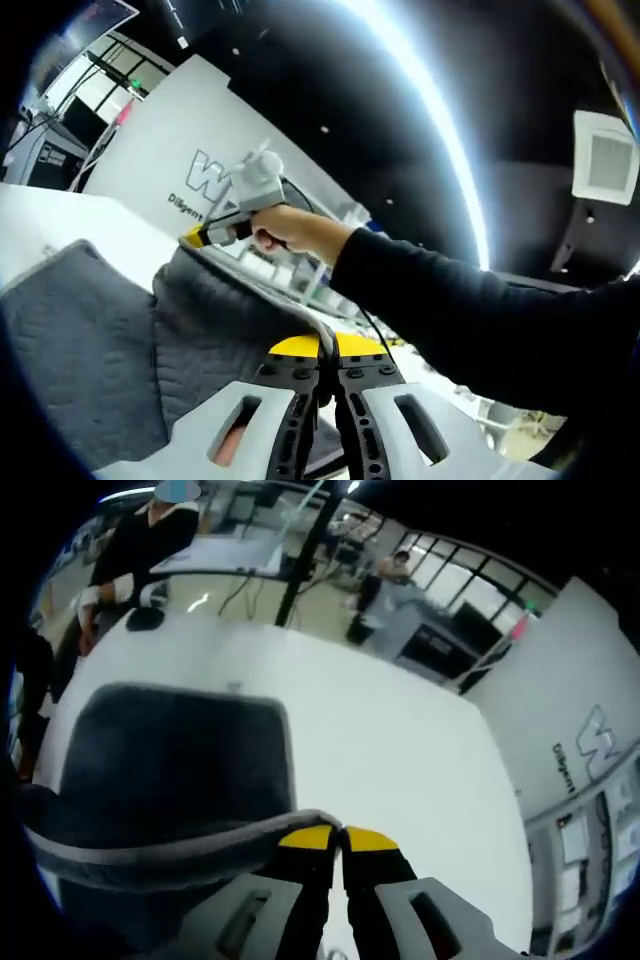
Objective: Open the folded towel by lifting each exposed corner and separating the folded layers until the towel lies flat within the target outline without major curled edges
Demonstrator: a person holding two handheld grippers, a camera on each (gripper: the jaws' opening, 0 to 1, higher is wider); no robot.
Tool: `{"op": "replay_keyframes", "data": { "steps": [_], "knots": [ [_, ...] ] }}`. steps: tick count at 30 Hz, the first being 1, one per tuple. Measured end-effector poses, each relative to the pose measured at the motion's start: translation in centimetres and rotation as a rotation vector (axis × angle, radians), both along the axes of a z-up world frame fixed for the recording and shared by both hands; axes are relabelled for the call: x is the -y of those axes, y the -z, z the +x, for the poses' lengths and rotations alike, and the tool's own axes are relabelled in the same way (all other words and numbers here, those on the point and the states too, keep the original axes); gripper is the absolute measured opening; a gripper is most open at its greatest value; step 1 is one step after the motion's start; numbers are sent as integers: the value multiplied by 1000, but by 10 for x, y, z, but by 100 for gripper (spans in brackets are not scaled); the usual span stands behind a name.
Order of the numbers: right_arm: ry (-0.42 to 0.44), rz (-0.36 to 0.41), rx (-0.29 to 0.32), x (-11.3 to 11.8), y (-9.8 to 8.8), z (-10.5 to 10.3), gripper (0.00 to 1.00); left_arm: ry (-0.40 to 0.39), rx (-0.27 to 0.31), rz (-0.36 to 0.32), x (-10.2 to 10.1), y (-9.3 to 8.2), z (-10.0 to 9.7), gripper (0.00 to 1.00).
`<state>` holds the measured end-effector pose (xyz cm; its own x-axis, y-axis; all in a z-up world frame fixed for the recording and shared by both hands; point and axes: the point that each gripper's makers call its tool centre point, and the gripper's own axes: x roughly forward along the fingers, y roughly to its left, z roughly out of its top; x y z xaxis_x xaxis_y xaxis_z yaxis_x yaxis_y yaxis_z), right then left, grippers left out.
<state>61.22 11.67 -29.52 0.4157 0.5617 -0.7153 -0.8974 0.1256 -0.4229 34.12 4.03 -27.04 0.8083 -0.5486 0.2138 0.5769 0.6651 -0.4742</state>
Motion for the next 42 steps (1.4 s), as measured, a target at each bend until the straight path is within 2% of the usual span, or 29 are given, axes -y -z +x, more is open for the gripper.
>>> {"op": "replay_keyframes", "data": {
  "steps": [4, 7, 13, 16, 20, 22, 23, 25, 26, 28, 29, 31, 32, 33, 36, 40, 42],
  "knots": [
    [12, 10, 20, 9, -1, -1, 0, -10, 10, 13, -1, -2, 3, 2],
    [20, 21, 32, 12, -4, -1, 0, -73, 49, 59, -21, -10, 9, 2],
    [26, 33, 44, 10, -9, 5, 0, -76, 45, 108, -59, -18, 20, 2],
    [24, 38, 46, 8, -13, 11, 0, -107, 52, 174, -78, -17, 26, 2],
    [28, 34, 46, 8, -11, 12, 0, -105, 55, 195, -92, -16, 38, 2],
    [31, 35, 46, 8, -10, 12, 0, -80, 45, 180, -92, -15, 41, 2],
    [31, 32, 45, 9, -9, 10, 0, -53, 16, 154, -90, -13, 42, 2],
    [34, 34, 44, 10, -9, 10, 0, 53, -61, 67, -81, -8, 38, 2],
    [34, 35, 42, 11, -11, 10, 0, 64, -66, 58, -80, -8, 38, 2],
    [37, 45, 43, 12, -15, 9, 0, 35, -29, 115, -86, -9, 37, 2],
    [39, 45, 43, 13, -16, 8, 0, 33, -33, 126, -88, -9, 35, 2],
    [42, 47, 48, 16, -17, 3, 0, 56, -45, 122, -94, -8, 32, 2],
    [42, 51, 50, 16, -19, 3, 0, 87, -71, 87, -93, -8, 29, 2],
    [42, 53, 52, 15, -20, 3, 0, 91, -74, 72, -97, -9, 28, 2],
    [43, 65, 53, 15, -22, 3, 0, 54, -60, 102, -104, -11, 29, 2],
    [47, 69, 53, 17, -20, 0, 0, 56, -30, 117, -100, -18, 26, 2],
    [52, 70, 52, 20, -20, 0, 0, 57, -25, 126, -98, -16, 26, 2]
  ]
}}
